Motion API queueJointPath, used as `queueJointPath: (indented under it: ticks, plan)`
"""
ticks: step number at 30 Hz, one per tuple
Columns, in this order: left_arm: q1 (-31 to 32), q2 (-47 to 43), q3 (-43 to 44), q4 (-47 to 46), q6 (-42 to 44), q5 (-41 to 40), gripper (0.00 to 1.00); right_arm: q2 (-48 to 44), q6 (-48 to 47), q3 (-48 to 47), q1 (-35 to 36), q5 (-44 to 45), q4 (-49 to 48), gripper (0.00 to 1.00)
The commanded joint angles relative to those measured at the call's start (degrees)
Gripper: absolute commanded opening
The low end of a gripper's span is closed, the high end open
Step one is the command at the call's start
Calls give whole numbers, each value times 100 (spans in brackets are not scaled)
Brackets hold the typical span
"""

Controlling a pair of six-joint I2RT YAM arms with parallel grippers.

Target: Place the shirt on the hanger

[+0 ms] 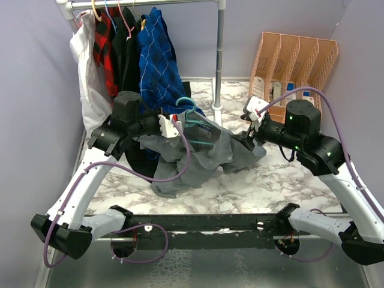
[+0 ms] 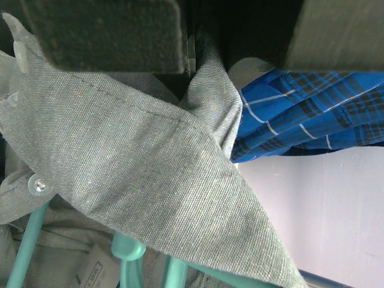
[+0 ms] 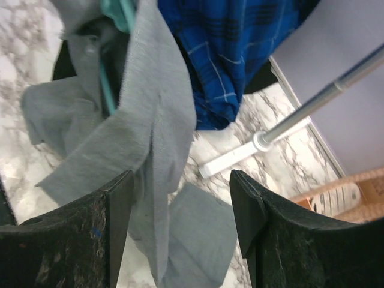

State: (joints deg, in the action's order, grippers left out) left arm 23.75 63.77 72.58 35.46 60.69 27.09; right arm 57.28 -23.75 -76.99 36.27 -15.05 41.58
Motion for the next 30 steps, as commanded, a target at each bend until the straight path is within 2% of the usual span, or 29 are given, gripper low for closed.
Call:
queueJointPath:
  ticks: [1,8,12,17,30]
  plan:
    - [-2,-19,11,-30,123,344,0,-25,141,-173,3,-1203,188,65]
    - [-2,41,29,-56,164,375,0,-61,97,543,3,-1381,128,64]
    - [-2,7,20,-43,171,389,0,-11,27,787,3,-1301,-141,57]
    - [-2,2,17,-39,147,436,0,303,18,737,3,-1556,-465,44]
    - [-2,136,2,-30,74,455,0,1040,301,270,3,-2377,-1134,40]
